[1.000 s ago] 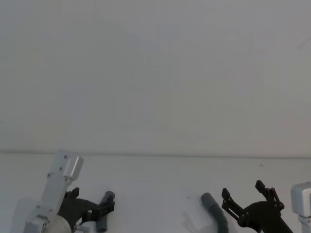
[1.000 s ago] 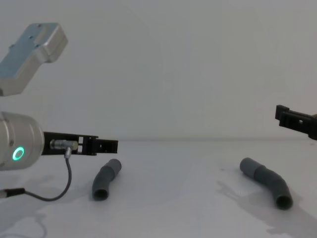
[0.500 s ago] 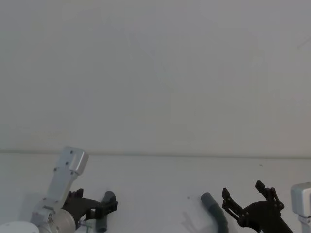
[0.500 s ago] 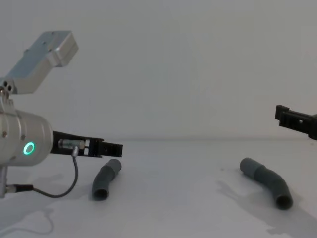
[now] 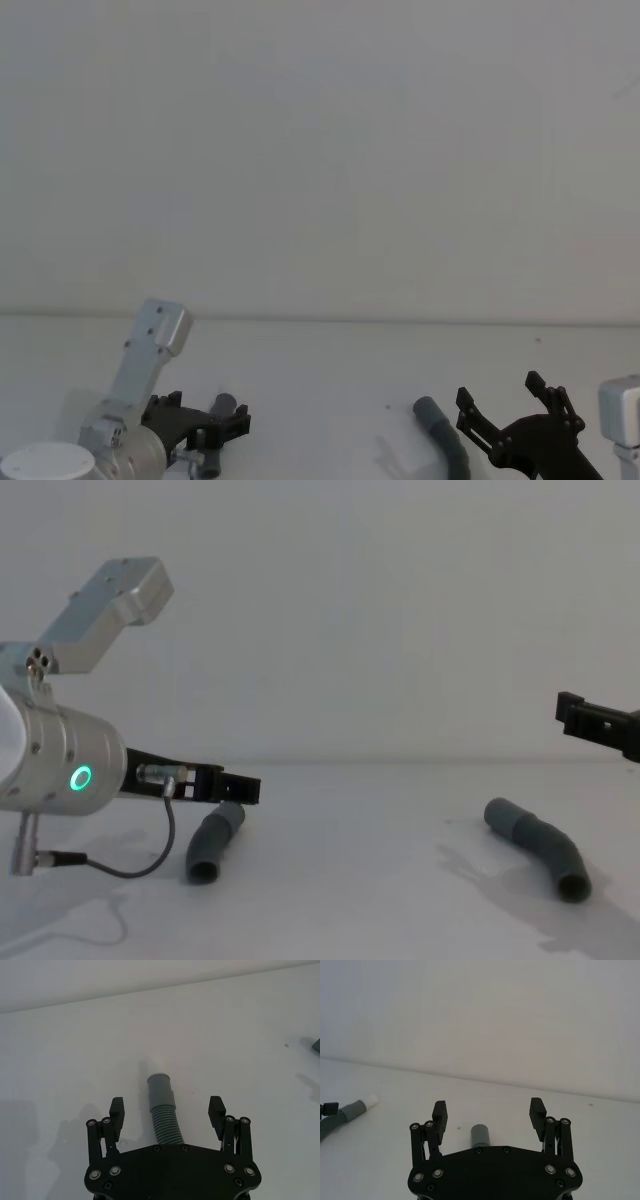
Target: Use both hands to pick up one end of the pipe from the table, align the ends, and insert them.
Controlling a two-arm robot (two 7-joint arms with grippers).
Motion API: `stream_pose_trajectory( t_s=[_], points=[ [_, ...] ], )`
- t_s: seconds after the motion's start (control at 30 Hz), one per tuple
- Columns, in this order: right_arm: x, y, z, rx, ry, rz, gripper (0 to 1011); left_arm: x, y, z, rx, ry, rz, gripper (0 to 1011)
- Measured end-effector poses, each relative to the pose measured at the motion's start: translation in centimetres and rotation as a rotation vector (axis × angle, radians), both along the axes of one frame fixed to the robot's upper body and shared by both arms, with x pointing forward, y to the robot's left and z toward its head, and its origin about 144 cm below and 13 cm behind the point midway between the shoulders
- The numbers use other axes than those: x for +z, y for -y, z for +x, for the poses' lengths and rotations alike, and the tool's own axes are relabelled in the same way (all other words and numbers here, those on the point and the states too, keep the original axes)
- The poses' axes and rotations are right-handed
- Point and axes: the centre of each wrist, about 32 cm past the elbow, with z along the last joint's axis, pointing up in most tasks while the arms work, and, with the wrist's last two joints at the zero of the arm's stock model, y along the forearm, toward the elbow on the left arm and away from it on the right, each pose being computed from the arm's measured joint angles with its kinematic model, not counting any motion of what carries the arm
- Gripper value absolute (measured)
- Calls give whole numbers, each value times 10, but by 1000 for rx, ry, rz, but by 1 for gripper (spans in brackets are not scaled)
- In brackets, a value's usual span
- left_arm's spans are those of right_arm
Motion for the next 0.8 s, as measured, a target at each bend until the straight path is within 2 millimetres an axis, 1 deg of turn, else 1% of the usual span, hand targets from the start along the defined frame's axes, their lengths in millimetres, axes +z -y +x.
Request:
stream_pose_trajectory(
  t_s=[0.37,0.8],
  points=[
    [0,0,0,0,0,0,1001,2,2,8,-18,-26,22,1001],
    [0,0,0,0,0,0,1001,1,6,10,-23,-42,30,1001]
  ],
)
